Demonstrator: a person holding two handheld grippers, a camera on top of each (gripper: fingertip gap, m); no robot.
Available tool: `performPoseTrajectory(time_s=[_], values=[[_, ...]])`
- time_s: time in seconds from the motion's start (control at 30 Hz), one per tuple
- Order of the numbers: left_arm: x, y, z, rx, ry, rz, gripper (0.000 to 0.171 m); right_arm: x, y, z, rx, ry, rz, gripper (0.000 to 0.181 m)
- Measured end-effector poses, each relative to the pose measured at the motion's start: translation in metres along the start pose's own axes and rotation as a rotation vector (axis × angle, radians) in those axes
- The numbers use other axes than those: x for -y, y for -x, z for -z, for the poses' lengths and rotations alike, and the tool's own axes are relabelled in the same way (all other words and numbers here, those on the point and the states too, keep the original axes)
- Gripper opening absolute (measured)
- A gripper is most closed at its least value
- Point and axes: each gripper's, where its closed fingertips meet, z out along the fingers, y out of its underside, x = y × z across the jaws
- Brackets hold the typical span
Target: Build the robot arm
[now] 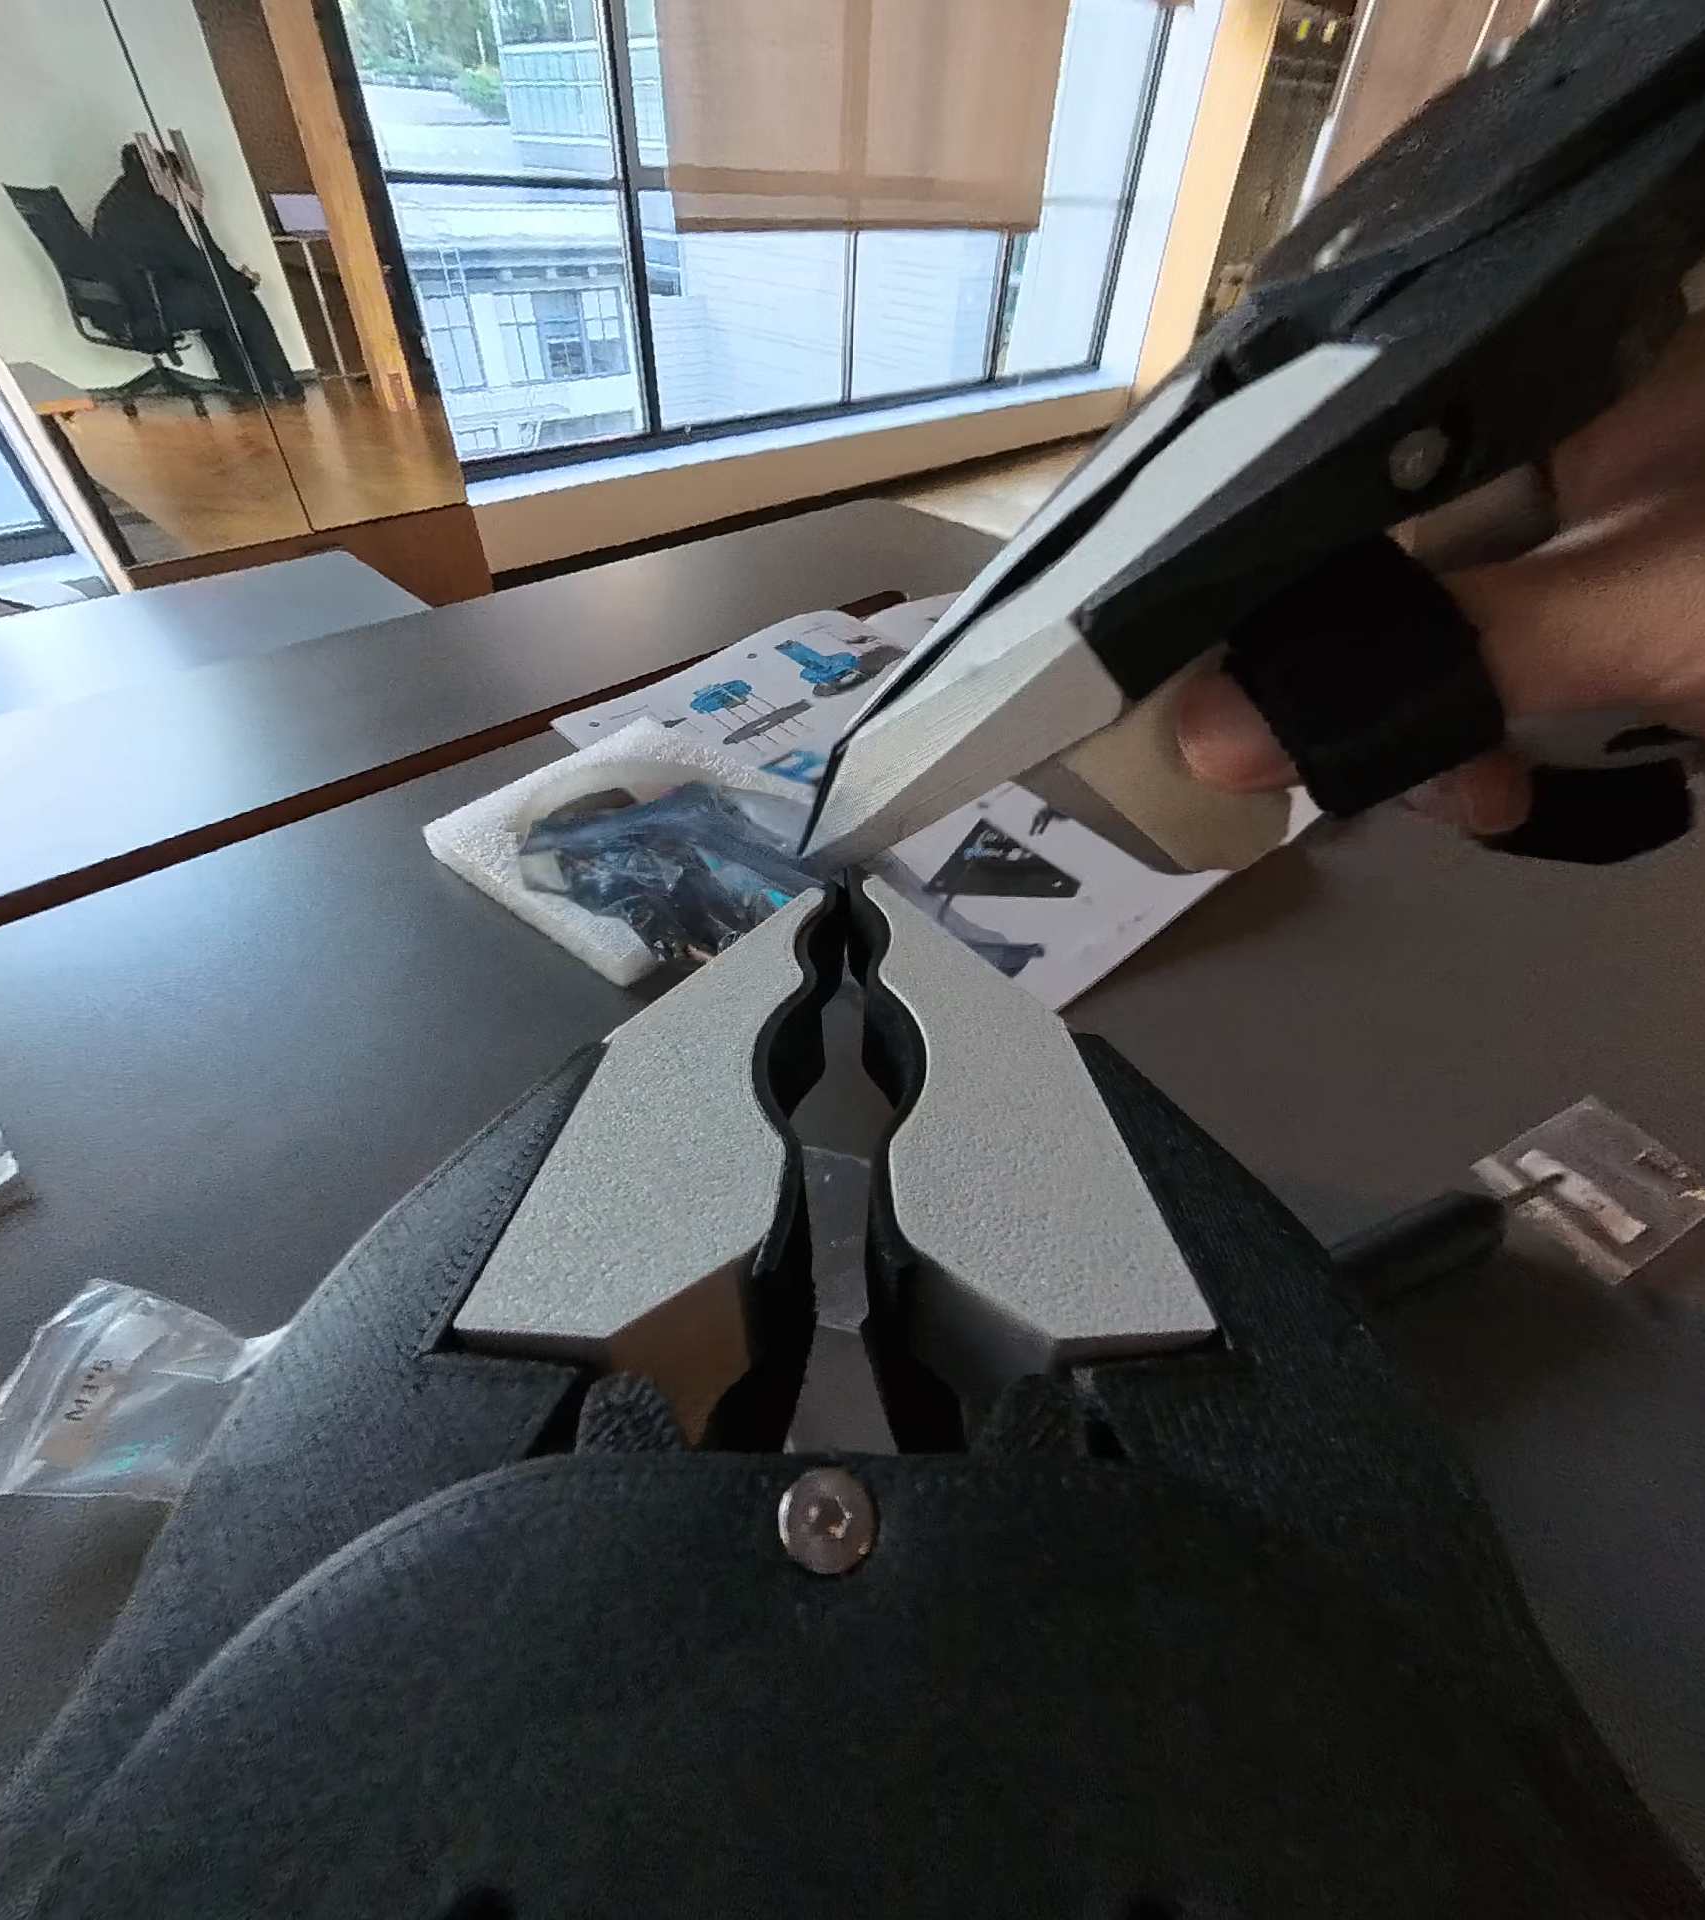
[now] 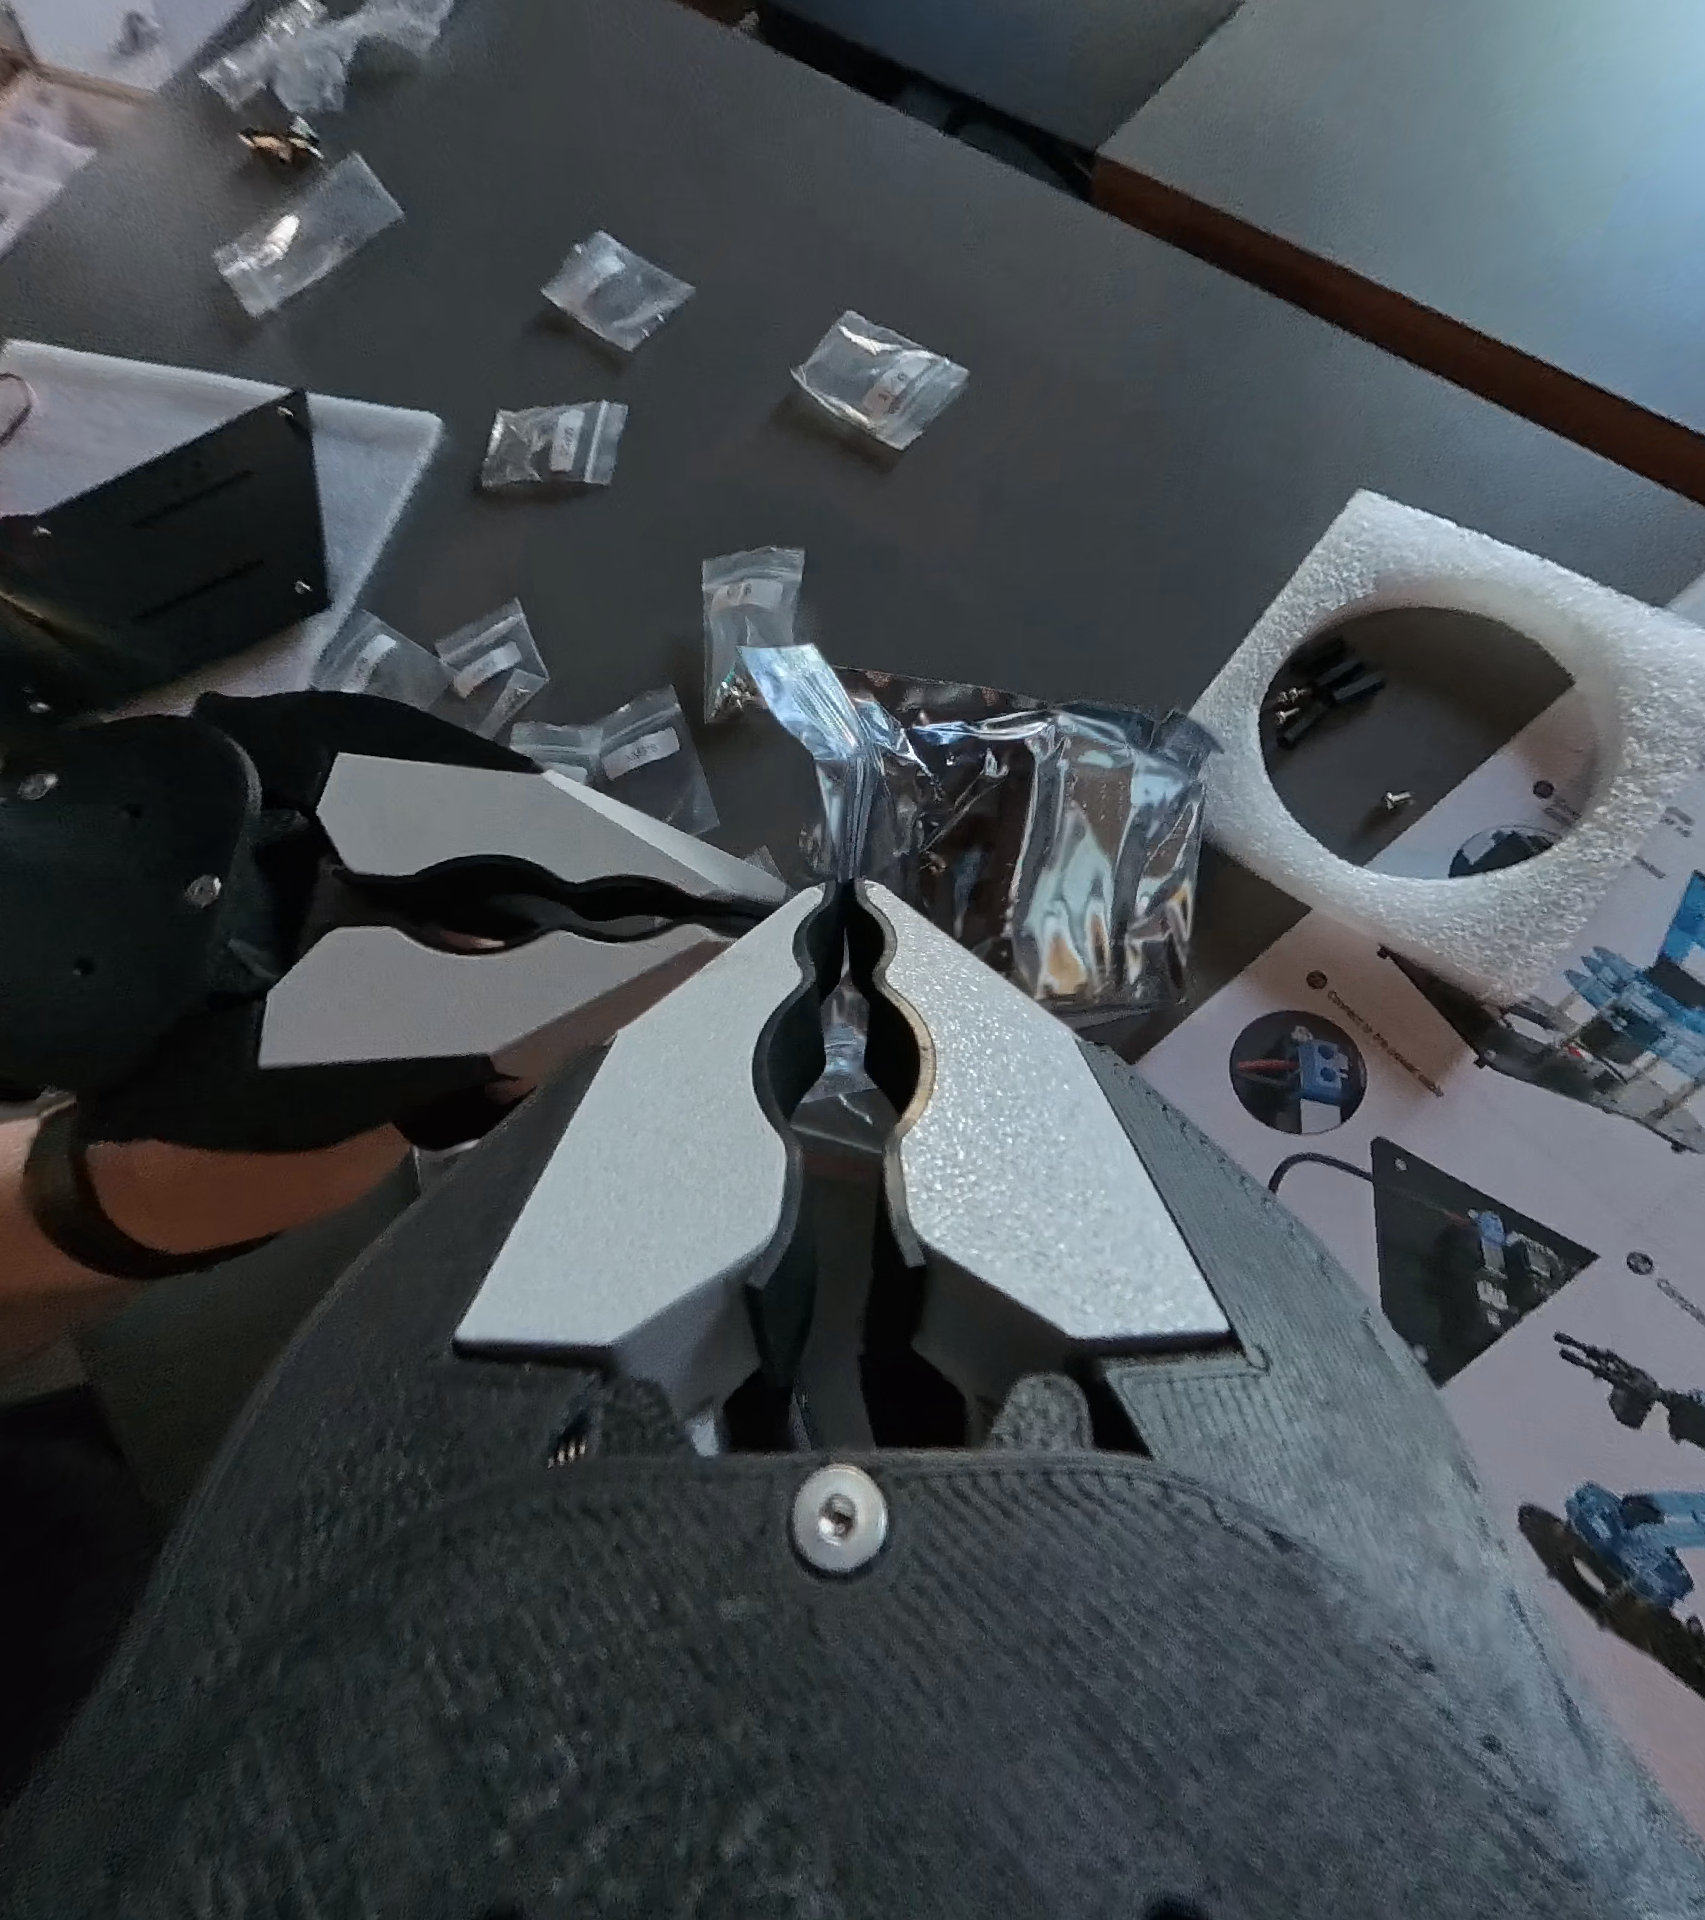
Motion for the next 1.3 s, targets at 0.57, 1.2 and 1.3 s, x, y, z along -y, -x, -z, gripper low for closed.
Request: performPoseTrajectory(time_s=[0.57, 1.2, 1.3], values=[[0.005, 0.004, 0.015, -0.309, 0.013, 0.474, 0.006, 0.005, 0.015, 0.0, 0.217, -0.131, -0.075, 0.0], [0.004, -0.008, 0.017, -0.269, 0.078, 0.17, 0.0, -0.004, 0.017, 0.008, 0.263, -0.052, -0.055, 0.0], [0.001, -0.002, 0.013, -0.252, 0.088, 0.262, 0.0, -0.003, 0.01, 0.003, 0.214, -0.087, -0.057, 0.0]])
